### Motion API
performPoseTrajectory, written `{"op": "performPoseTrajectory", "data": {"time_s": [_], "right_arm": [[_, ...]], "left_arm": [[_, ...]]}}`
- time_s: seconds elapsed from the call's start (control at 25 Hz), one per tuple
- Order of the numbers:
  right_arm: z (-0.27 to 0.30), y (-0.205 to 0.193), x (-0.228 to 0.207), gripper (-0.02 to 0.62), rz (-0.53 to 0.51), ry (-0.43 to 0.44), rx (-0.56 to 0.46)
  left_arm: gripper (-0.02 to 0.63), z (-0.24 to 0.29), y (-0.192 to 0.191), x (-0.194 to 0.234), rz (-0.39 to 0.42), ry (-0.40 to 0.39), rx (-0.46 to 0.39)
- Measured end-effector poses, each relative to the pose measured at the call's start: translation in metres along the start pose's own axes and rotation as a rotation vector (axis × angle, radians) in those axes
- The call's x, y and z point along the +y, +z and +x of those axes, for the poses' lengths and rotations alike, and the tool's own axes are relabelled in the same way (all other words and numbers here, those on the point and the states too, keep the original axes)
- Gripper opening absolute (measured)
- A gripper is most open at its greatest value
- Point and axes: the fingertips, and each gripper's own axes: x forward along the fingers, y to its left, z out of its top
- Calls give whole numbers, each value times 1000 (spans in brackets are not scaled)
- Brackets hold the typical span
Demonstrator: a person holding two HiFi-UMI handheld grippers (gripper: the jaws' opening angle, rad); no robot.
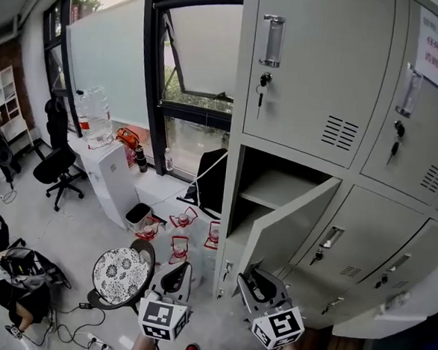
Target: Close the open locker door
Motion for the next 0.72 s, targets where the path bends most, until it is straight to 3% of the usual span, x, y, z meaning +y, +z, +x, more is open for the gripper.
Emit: {"op": "performPoseTrajectory", "data": {"time_s": [0.72], "right_arm": [[67, 1, -14, 114, -1, -212, -4]], "left_arm": [[21, 54, 4, 54, 12, -186, -19]]}}
